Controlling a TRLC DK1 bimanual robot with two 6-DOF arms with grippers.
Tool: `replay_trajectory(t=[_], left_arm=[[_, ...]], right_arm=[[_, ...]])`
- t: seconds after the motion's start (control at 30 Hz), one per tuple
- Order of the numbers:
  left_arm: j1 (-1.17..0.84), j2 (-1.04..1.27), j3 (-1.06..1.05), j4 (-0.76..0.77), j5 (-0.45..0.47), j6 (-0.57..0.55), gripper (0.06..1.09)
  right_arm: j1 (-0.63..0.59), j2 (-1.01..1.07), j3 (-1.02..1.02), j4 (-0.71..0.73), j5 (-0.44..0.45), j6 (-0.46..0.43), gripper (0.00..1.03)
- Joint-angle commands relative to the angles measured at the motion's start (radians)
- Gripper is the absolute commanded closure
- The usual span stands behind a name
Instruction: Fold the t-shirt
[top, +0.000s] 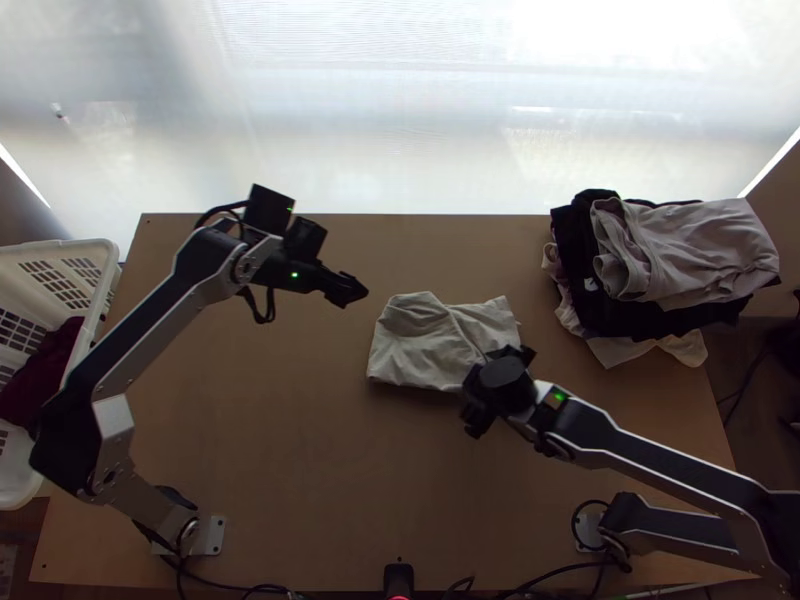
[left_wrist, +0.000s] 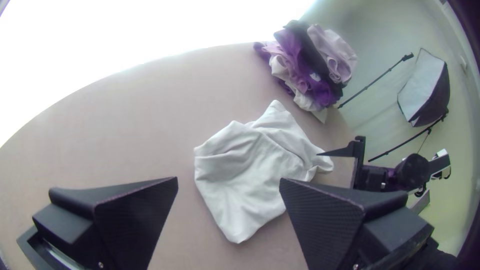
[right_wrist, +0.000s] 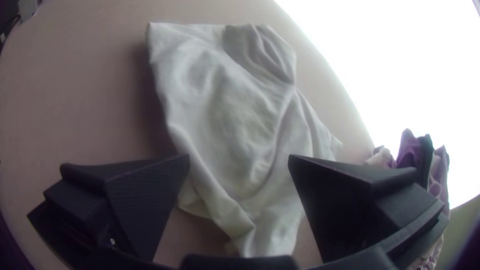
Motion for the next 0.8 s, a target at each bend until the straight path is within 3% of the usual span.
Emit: replay_trajectory(t=[0.0, 0.23, 0.5, 0.77], left_arm=[[0.161, -0.151, -0.084, -0.019, -0.034, 0.075, 0.1], [0.225, -0.28, -0.228, 0.03, -0.12, 0.129, 0.1], [0.408, -0.408, -0.294, 0.059, -0.121, 0.155, 0.1], [0.523, -0.533, -0.449, 0.146, -0.101, 0.17, 0.1]], right_arm=[[0.217, 0.188, 0.081, 0.064, 0.094, 0.05, 0.08], [0.245, 0.412, 0.224, 0.128, 0.205, 0.067, 0.05], [0.328, 0.589, 0.385, 0.128, 0.321, 0.104, 0.05], [0.361, 0.693, 0.409, 0.157, 0.435, 0.113, 0.05]])
